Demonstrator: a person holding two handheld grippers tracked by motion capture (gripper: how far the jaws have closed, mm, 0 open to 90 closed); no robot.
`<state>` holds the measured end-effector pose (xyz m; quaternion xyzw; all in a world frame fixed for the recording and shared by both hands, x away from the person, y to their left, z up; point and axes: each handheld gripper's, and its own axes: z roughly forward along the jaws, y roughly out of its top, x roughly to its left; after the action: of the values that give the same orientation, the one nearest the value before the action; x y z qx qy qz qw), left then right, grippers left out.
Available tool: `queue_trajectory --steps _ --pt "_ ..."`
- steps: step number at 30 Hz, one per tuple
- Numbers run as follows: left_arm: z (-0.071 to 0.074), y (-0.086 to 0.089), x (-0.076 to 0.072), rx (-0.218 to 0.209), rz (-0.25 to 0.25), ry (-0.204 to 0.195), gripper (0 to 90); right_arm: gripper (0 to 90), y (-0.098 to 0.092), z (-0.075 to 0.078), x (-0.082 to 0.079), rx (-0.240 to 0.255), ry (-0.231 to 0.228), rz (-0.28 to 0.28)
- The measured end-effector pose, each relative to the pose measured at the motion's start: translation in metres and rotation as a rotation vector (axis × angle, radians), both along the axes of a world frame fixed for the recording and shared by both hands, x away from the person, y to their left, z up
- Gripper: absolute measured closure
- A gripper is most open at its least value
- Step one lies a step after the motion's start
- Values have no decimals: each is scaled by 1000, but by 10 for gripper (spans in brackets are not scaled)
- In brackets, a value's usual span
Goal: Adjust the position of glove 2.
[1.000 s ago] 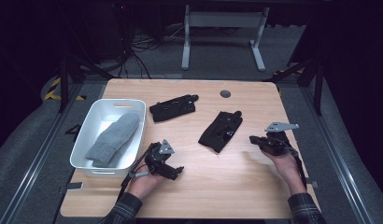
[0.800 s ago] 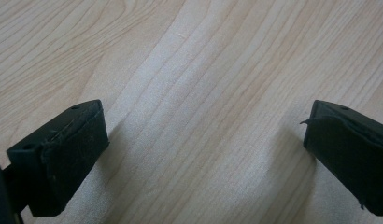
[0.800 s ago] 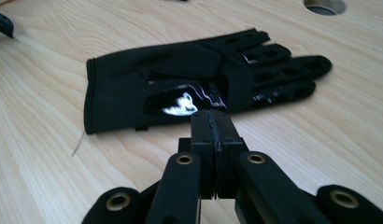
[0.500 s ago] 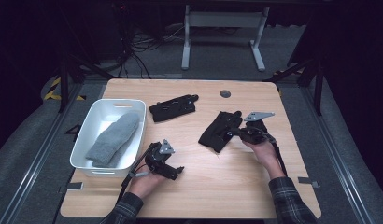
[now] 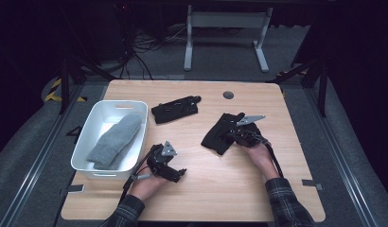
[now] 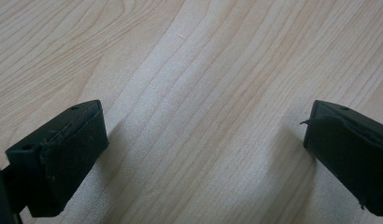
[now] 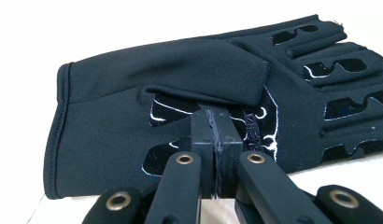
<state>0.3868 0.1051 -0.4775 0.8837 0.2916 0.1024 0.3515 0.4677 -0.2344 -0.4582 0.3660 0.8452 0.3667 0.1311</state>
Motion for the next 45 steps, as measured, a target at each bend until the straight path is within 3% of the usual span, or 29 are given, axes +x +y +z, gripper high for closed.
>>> queue_trajectory --steps 11,35,40,43,45 --pt "0 0 0 -1 0 0 1 900 -17 1 -26 -7 20 33" --pt "0 0 0 -3 6 -3 2 900 -61 4 -126 -33 57 125" --pt "0 0 0 -3 7 -3 2 898 -67 6 -135 -32 50 124" --pt "0 0 0 -1 5 1 2 898 -74 18 -132 2 -5 72" --pt "0 0 0 -2 5 1 2 898 -75 20 -130 5 -17 55"
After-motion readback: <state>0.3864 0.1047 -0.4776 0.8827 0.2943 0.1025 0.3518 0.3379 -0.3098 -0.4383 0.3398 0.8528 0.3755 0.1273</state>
